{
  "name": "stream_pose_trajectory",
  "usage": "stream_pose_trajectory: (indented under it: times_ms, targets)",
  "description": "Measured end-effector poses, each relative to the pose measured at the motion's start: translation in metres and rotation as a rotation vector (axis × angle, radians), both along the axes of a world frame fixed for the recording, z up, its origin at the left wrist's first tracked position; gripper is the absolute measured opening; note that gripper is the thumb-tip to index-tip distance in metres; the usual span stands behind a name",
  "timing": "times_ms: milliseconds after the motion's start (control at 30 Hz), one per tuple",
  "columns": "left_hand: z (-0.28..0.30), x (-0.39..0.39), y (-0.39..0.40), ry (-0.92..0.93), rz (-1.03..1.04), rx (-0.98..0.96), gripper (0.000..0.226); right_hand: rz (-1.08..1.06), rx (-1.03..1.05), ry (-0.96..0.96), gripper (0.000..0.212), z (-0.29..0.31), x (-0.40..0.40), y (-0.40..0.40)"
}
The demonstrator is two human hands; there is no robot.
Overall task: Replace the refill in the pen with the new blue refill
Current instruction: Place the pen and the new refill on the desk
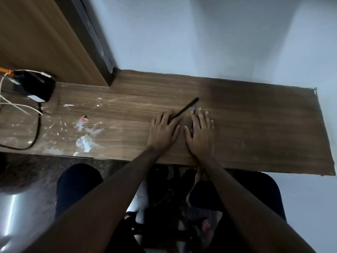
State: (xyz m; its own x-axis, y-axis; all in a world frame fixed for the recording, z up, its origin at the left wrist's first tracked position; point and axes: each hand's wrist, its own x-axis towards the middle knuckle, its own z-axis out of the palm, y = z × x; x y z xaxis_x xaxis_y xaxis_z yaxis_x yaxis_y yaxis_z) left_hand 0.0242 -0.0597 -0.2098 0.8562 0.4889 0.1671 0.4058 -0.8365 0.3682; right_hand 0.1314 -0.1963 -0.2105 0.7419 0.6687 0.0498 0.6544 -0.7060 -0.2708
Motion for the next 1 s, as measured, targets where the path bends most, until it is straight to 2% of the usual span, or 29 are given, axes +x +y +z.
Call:
stream_pose_trajectory:
  times_ms: [100,233,467,800,867,1000]
  targets:
    - [-0.004,-0.011,-0.009,-0.133,0.035,-0.050,0.035,0.001,0.051,-0.002,0.064,-0.002,-0.002,-0.004]
    - [-0.013,-0.016,-0.011,-0.208,0.076,-0.086,0.030,-0.017,0.058,-0.031,0.065,-0.005,-0.002,-0.003]
    - [-0.011,-0.013,-0.010,-0.197,0.068,-0.090,0.030,-0.021,0.018,-0.065,0.069,-0.003,-0.003,-0.002]
    - [-0.018,-0.012,-0.005,-0.271,0.054,-0.133,0.014,0.079,-0.124,-0.005,0.074,-0.002,0.000,0.012]
    - [-0.017,-0.012,-0.005,-0.281,0.049,-0.138,0.016,0.072,-0.070,0.042,0.072,0.003,0.000,0.008]
    - [-0.014,-0.013,-0.007,-0.233,0.114,-0.105,0.038,-0.087,0.150,0.182,0.073,0.011,-0.002,-0.007]
